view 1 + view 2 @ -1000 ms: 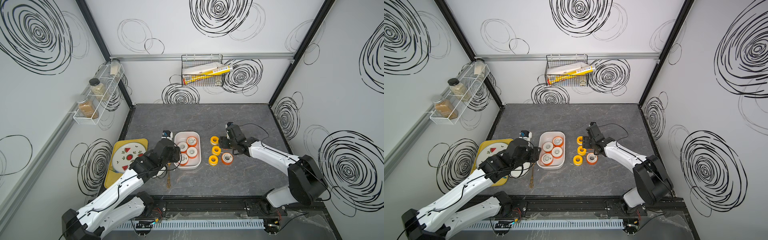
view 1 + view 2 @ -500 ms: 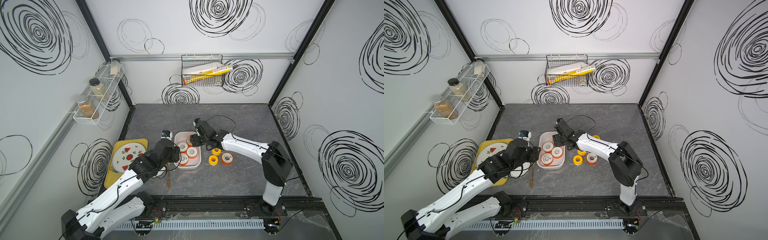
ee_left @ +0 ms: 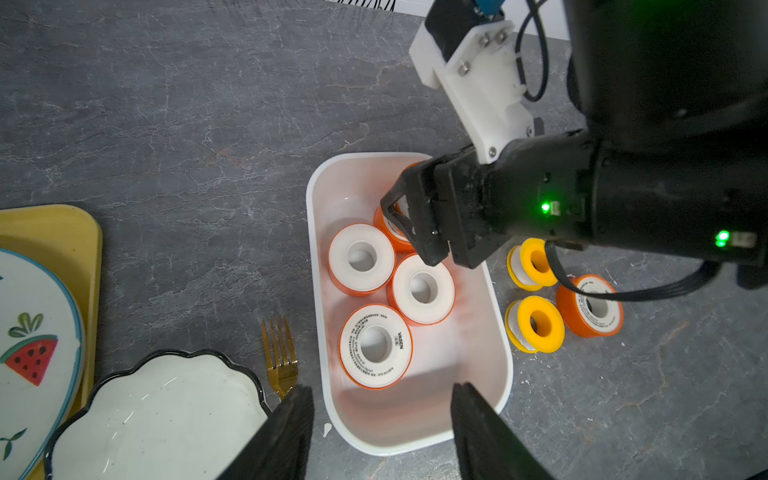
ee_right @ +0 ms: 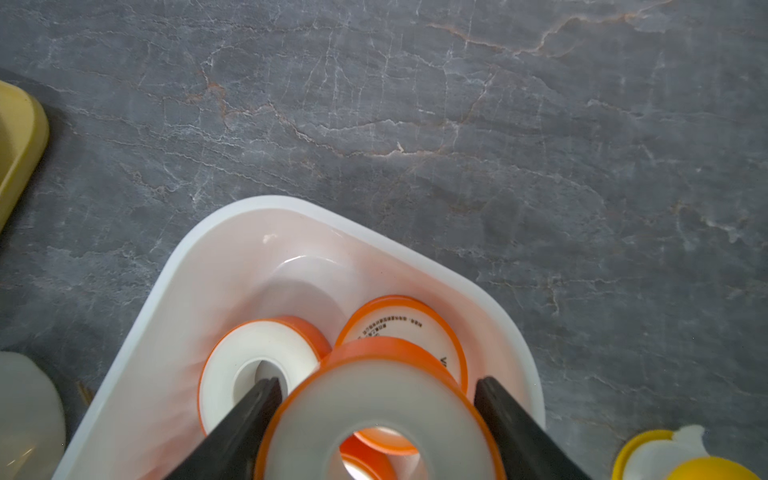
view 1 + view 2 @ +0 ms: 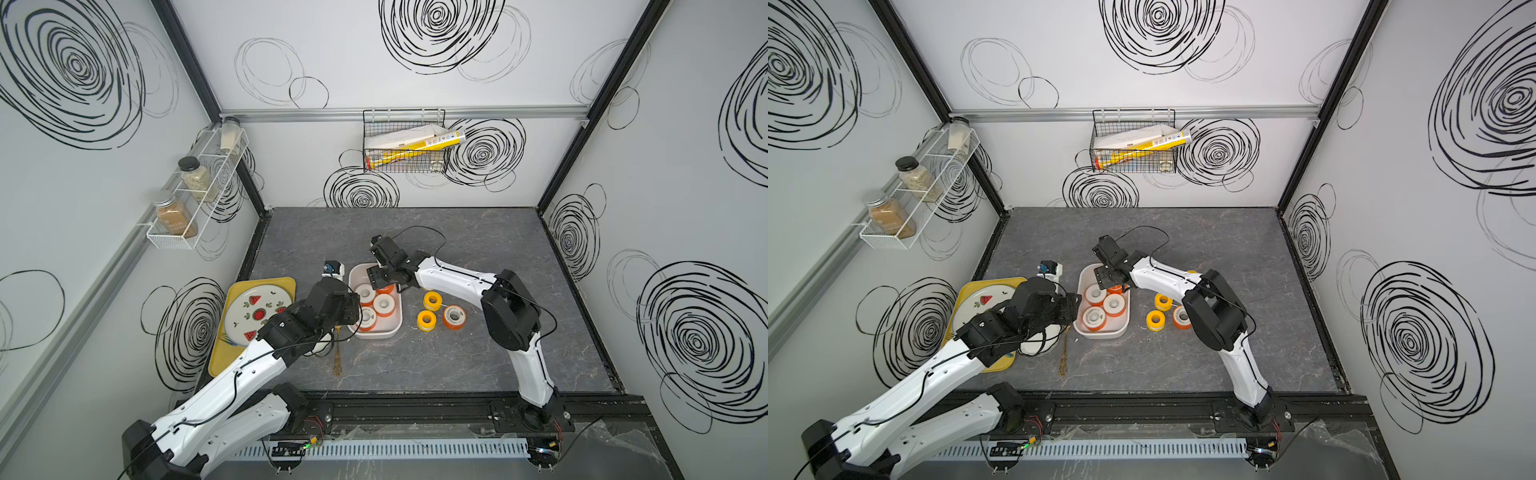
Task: Put the sealing tape into the storage box
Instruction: Place the sealing tape in the storage box.
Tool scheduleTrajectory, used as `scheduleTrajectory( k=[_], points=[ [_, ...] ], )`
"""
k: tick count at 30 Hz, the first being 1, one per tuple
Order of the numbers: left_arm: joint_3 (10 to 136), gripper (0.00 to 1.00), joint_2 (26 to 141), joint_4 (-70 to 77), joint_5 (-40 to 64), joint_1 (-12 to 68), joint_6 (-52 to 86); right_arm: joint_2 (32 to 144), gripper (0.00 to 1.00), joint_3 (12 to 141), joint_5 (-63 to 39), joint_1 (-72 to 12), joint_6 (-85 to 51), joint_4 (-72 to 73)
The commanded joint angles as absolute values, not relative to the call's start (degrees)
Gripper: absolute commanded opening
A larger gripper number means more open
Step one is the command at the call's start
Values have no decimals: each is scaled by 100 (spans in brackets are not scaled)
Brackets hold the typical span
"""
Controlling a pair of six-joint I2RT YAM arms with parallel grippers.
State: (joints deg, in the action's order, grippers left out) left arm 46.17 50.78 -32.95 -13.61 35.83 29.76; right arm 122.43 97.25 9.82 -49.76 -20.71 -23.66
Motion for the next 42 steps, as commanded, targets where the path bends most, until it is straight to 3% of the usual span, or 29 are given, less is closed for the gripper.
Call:
scheduleTrajectory(
  k=[1,16,29,42],
  points=[
    [4562,60,5035,-3155,-1449,3562,2949,12471,63,10039,1175,-4966,-1935,-2656],
    [4566,60,5115,-3155,-1424,3560,2927,12906,66,10379,1546,-4970,-1854,-2786],
    [4570,60,5106,-3155,-1411,3567,2929,12941,87,10460,1564,-4970,-1881,-2883],
    [4570,61,5076,-3157,-1424,3568,2931,12238,86,10120,1559,-4966,-1934,-2764]
  ],
)
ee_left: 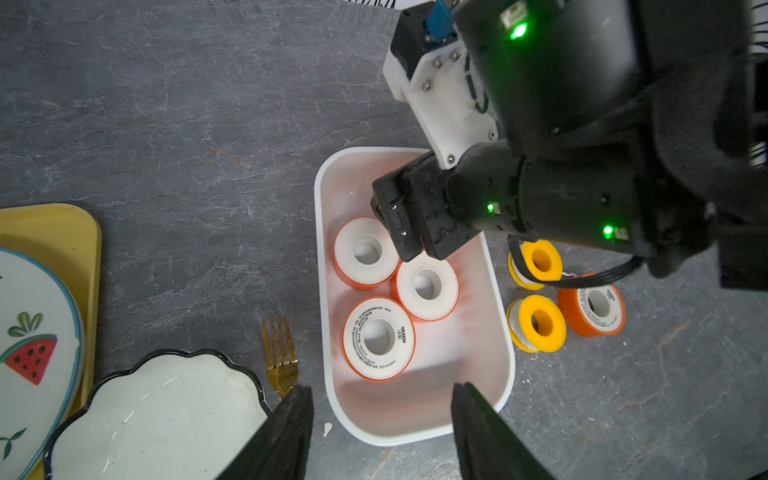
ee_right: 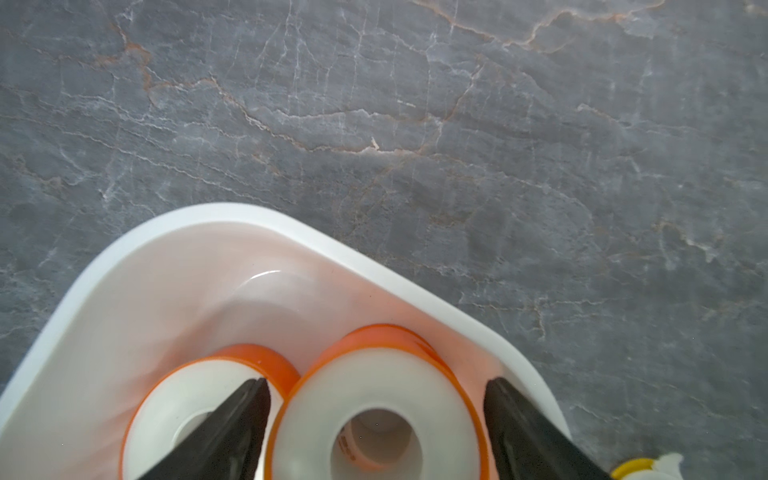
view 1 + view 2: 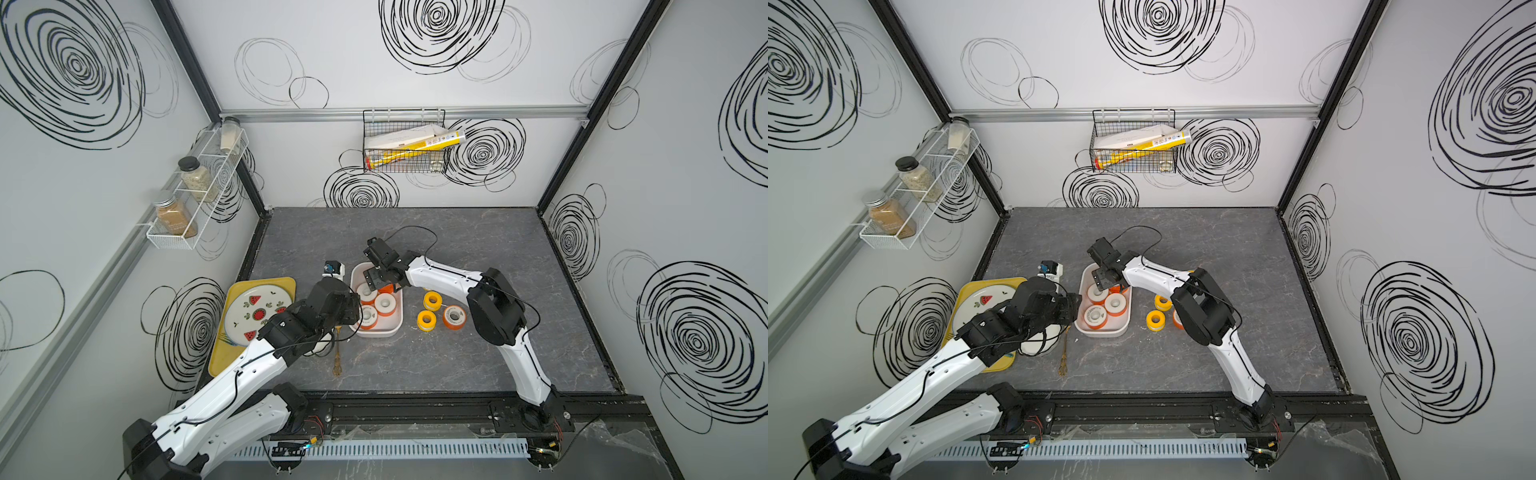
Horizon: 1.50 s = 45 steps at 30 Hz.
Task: Put the sealing tape into the storage box
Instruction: Place the sealing tape in the storage box, then pick up the sealing tape at the center of the board.
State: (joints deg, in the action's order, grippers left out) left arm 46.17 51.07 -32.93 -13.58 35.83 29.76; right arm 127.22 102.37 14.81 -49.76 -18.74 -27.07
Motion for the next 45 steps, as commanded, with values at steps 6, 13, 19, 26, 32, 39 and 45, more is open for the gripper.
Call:
scheduleTrajectory(
  k=[6,13,19,26,32,39,45],
  points=[
    [4570,60,5029,-3164,-1450,3573,2940,11663,86,9849,1638,-4971,-1898,-2630],
    [4570,60,4999,-3164,-1459,3594,2951,10383,86,8666,2030,-4956,-1934,-2109],
    [4570,60,4975,-3175,-1481,3622,2955,8881,86,6951,2344,-4939,-1968,-1410],
    [4572,60,5000,-3174,-1467,3639,2953,6768,86,4751,3030,-4917,-2280,-849],
    [4571,60,5028,-3164,-1450,3634,2945,4985,86,3024,3474,-4914,-2711,-495],
    [4580,60,5130,-3156,-1424,3629,2928,3437,86,1754,3832,-4920,-3282,-270],
    [4575,60,5142,-3147,-1398,3634,2924,2230,85,871,4077,-4917,-3591,-279]
  ],
)
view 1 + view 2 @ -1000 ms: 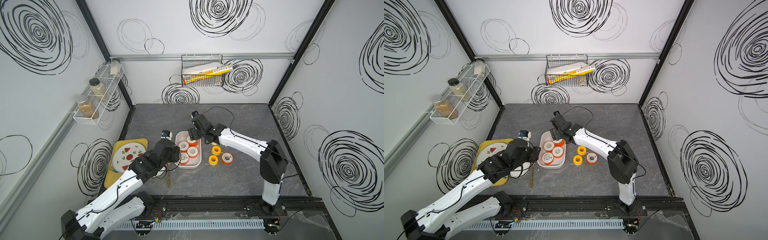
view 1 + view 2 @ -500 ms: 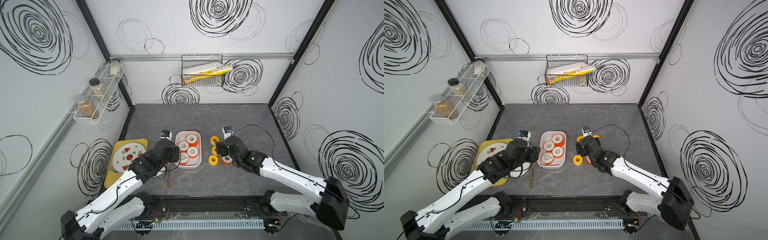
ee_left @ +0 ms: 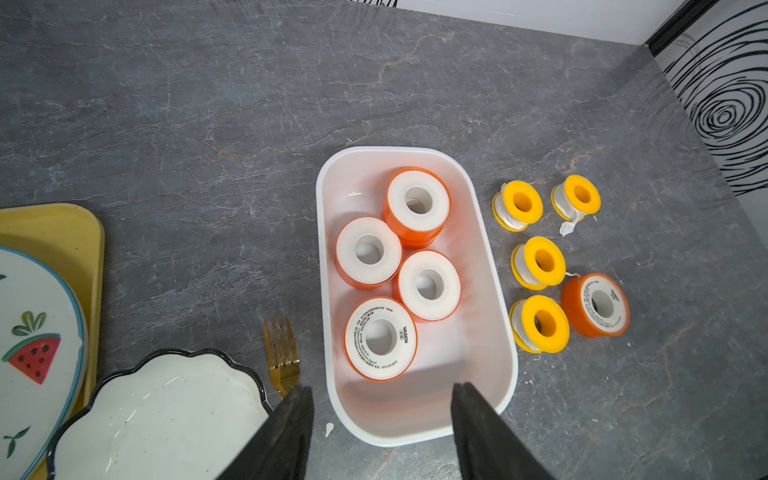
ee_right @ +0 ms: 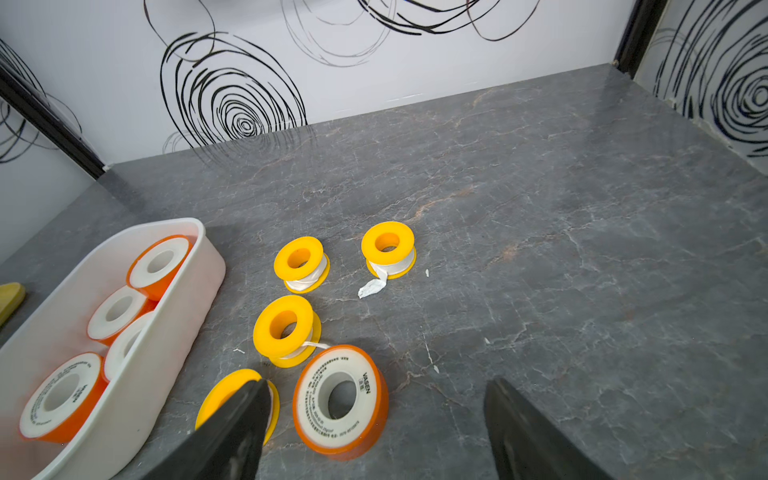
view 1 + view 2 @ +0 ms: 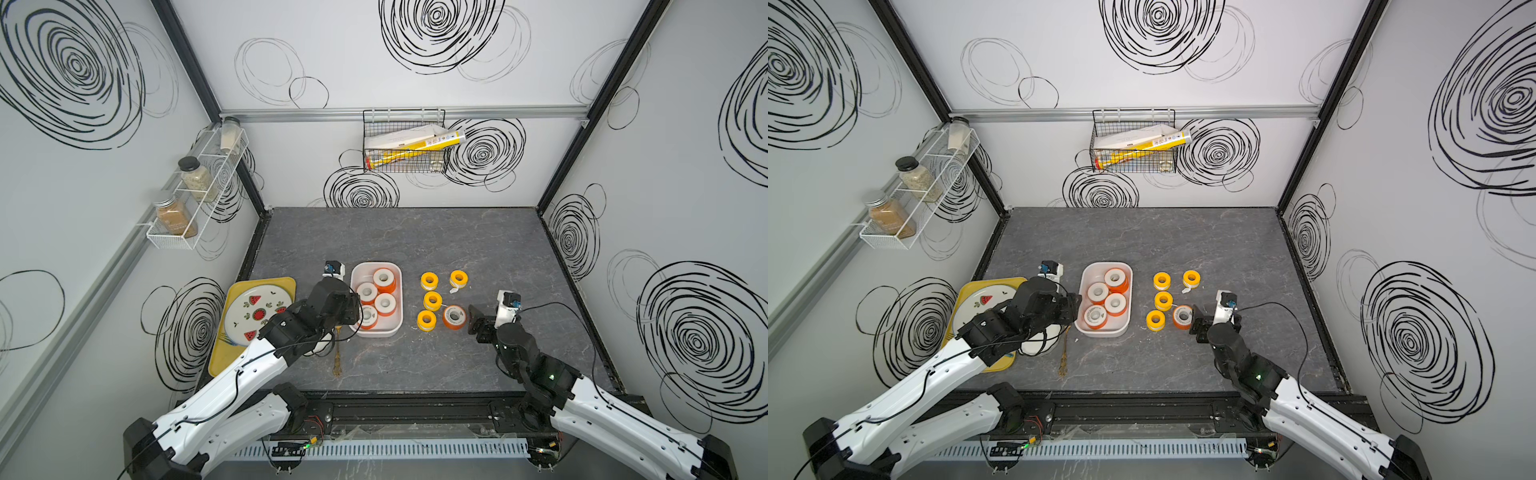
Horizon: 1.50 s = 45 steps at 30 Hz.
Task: Put the sealing tape into the storage box
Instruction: Pick up the sealing tape at the center of the board.
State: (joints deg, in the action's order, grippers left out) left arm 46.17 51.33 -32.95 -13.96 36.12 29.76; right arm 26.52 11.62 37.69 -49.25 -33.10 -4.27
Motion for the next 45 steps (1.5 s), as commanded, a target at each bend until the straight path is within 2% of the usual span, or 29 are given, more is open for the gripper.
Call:
scheduleTrajectory(
  k=[1,10,15,19,24,36,45],
  points=[
    [4573,60,5150,-3138,-1391,3633,2918,2004,85,800,4006,-4915,-3509,-244],
    [4594,63,5198,-3014,-920,3647,2769,454,81,390,4236,-4919,-3650,-536],
    [4824,66,5558,-2707,-258,3860,2834,313,80,351,4262,-4921,-3680,-589],
    [5277,70,6437,-2316,-570,4655,2928,516,80,395,4289,-4921,-3743,-592],
    [5979,71,7831,-1925,-325,5084,2663,674,80,444,4271,-4919,-3767,-582],
    [8059,74,10617,-2051,130,5579,2026,692,80,439,4252,-4914,-3730,-554],
    [8666,75,11681,-2242,-369,5940,2167,750,80,439,4202,-4921,-3709,-522]
  ],
)
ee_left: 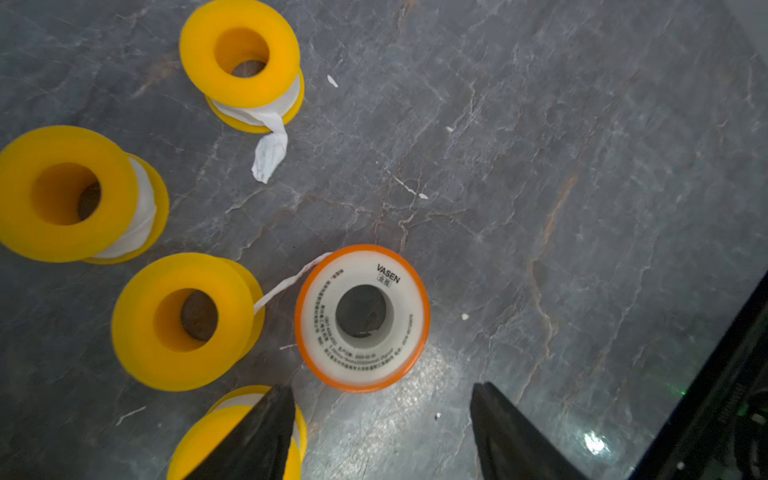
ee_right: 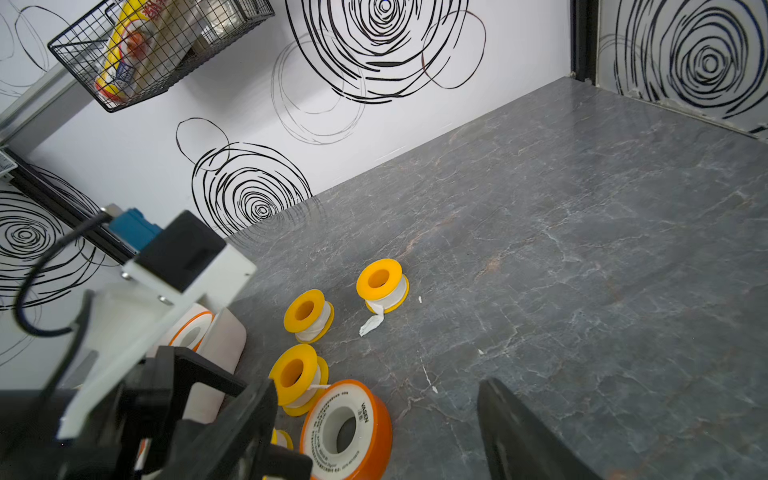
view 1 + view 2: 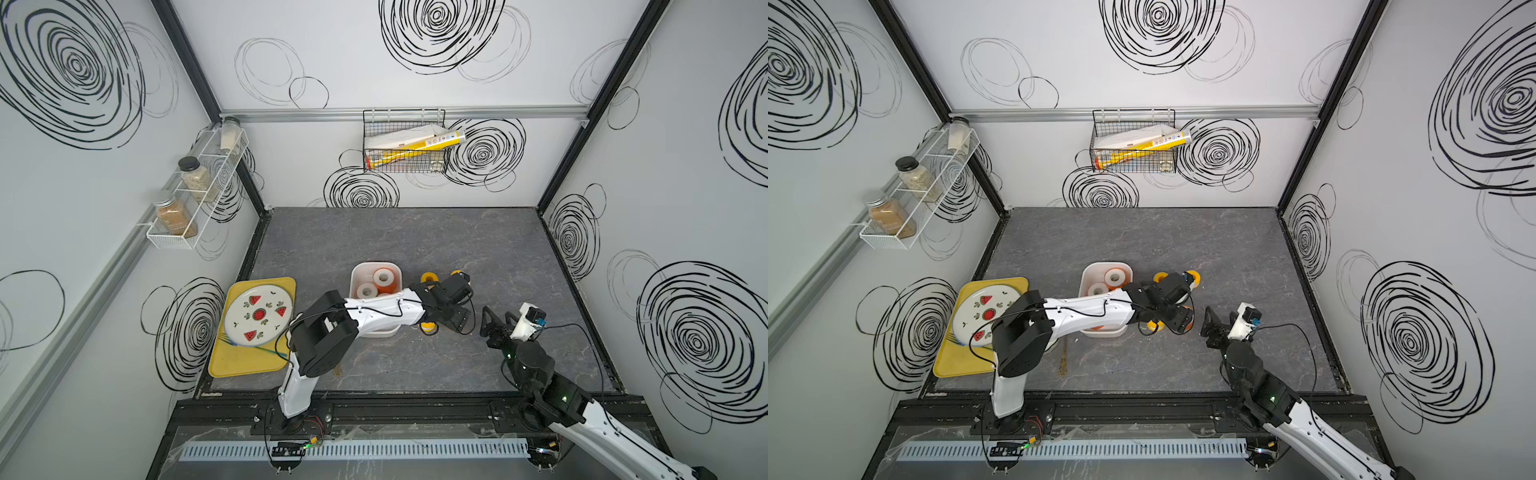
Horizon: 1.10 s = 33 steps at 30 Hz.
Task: Put the sealing tape into the storage box
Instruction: Pick up the sealing tape at the center of the board.
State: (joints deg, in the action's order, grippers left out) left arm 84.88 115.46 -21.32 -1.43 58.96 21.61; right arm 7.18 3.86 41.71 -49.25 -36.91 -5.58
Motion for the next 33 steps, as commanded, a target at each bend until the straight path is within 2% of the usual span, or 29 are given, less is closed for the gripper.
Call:
scheduleTrajectory(
  k=[1,10,30,33],
  points=[
    [8649,75,11718,-2233,-414,5954,2205,765,80,435,4209,-4916,-3712,-526],
    [8634,75,12037,-2171,-732,5979,2303,787,80,441,4233,-4919,-3734,-512],
    [9608,76,12995,-2224,-1022,5985,2423,945,80,466,4192,-4921,-3665,-432],
    [9756,90,13119,-2232,-1151,5986,2460,971,80,470,4171,-4916,-3656,-413]
  ],
)
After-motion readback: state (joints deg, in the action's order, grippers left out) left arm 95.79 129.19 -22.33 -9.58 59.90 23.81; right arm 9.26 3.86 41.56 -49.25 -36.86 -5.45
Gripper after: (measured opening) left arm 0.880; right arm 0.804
